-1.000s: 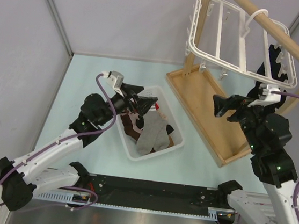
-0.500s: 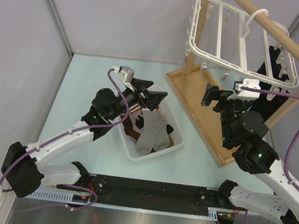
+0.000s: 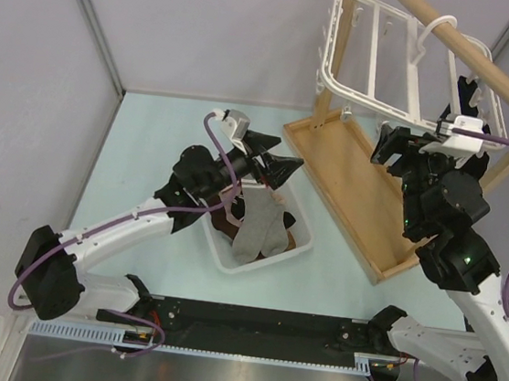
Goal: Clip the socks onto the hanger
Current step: Open the clamp at the hanger.
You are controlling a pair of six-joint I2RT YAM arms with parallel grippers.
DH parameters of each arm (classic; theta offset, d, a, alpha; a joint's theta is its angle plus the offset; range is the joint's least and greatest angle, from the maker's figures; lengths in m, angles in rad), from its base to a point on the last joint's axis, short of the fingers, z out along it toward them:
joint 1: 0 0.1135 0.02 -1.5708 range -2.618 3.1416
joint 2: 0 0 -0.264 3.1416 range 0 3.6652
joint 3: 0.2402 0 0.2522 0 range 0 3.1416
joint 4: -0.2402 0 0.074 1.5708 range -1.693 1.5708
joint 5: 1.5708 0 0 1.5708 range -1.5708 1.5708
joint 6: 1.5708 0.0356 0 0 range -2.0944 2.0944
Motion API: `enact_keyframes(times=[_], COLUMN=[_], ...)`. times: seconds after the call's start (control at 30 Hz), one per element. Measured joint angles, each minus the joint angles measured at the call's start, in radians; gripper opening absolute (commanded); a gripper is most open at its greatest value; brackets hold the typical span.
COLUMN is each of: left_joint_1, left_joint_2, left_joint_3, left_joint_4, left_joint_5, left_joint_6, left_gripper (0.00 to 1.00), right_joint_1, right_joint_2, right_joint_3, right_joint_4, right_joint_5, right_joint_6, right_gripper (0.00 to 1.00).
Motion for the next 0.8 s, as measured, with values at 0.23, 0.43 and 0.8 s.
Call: enact_keyframes(times=[0.23, 0.43, 0.8], left_joint_1=[-0.011, -0.023, -0.046], left_joint_2=[0.085, 0.137, 0.18], left_joint_3=[0.049, 0.092, 0.109], left_joint_4=[0.014, 0.022, 0.045], left_joint_5=[0.016, 0.032, 0.037], left_joint_6=[0.009, 0.01, 0.026], left_gripper=[1.0, 1.0, 1.0], right_joint_1=[-0.003, -0.003, -0.003], right_joint_2=[0.028, 0.051, 0.052], right_joint_3=[0.013, 0.013, 0.016], right_joint_4=[-0.027, -0.029, -0.017], right_joint_5=[-0.056, -0.074, -0.04], right_joint_6=[0.024, 0.027, 0.044], right_gripper=[0.81, 0.77, 0.74])
